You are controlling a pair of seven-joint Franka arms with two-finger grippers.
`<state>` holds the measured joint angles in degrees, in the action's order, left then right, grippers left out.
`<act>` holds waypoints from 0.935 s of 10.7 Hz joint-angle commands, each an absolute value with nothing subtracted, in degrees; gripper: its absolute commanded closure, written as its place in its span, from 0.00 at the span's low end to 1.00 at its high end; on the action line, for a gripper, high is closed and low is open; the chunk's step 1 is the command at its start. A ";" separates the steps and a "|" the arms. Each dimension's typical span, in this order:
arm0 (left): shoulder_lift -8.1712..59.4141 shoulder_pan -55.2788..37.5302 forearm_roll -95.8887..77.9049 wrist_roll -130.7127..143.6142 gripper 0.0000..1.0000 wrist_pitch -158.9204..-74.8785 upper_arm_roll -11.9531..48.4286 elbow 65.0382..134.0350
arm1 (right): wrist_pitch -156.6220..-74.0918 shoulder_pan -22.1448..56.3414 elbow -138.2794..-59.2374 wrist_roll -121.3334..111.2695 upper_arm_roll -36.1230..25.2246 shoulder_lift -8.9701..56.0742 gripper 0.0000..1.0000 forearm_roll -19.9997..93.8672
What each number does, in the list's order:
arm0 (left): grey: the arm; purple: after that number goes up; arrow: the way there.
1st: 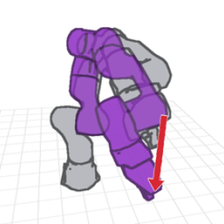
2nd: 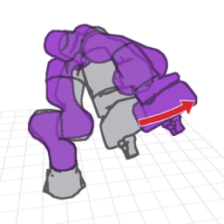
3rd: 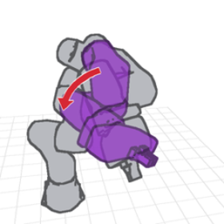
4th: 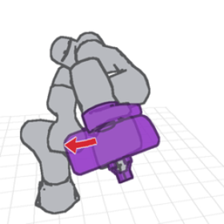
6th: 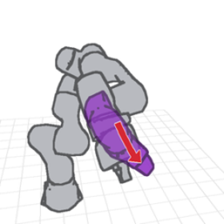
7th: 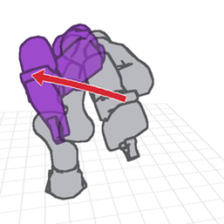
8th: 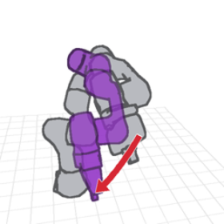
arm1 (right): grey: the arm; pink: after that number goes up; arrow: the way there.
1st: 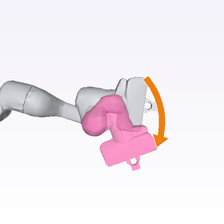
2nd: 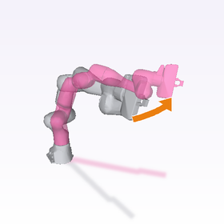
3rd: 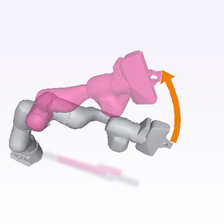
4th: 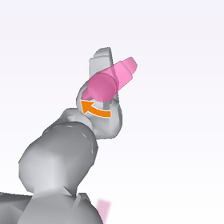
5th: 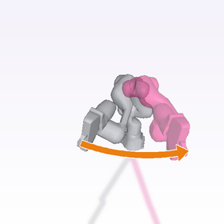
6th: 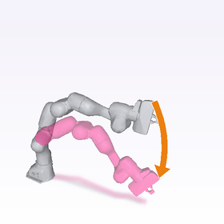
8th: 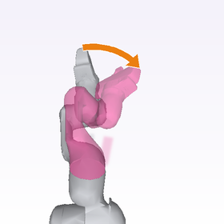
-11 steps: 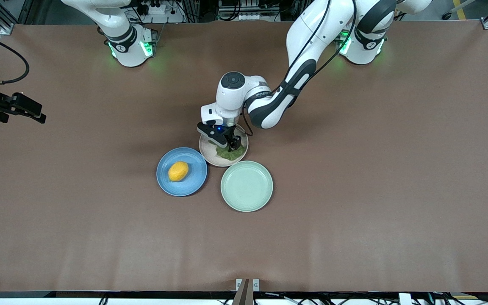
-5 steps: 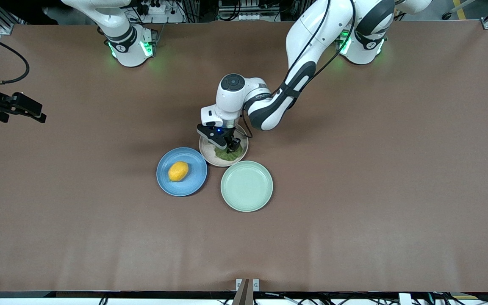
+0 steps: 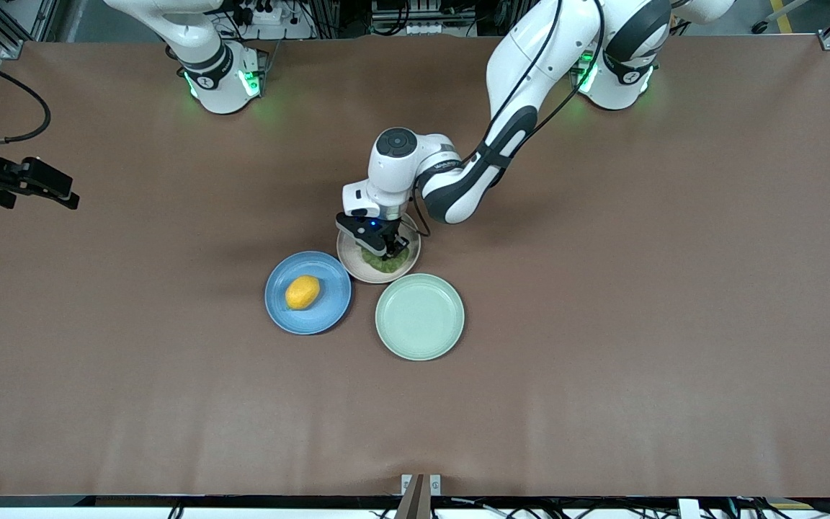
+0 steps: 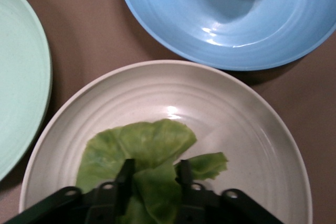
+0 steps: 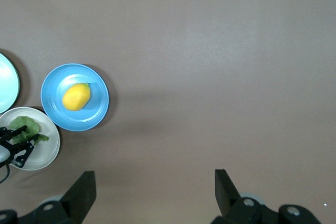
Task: Pick lemon and lettuce from blue and beige plates
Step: 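Lower the left gripper and close it on the lettuce leaf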
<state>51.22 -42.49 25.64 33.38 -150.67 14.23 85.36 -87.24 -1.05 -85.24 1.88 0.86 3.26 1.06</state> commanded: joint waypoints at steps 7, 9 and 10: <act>46.78 -40.79 26.73 30.06 1.00 -142.68 13.01 85.26 | -87.45 -0.88 -86.13 2.81 0.88 2.20 0.00 1.23; 42.82 -40.26 22.36 30.06 1.00 -137.49 13.62 85.17 | -87.45 -0.88 -86.13 2.81 0.88 2.20 0.00 1.23; 40.89 -39.99 19.11 29.97 1.00 -134.94 13.62 84.99 | -87.63 -0.88 -86.13 2.81 0.88 2.20 0.00 1.23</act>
<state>45.10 -40.44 22.78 30.75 -138.85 13.35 83.71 -87.29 -0.98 -85.24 1.88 0.91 3.26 1.06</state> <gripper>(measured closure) 0.960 0.000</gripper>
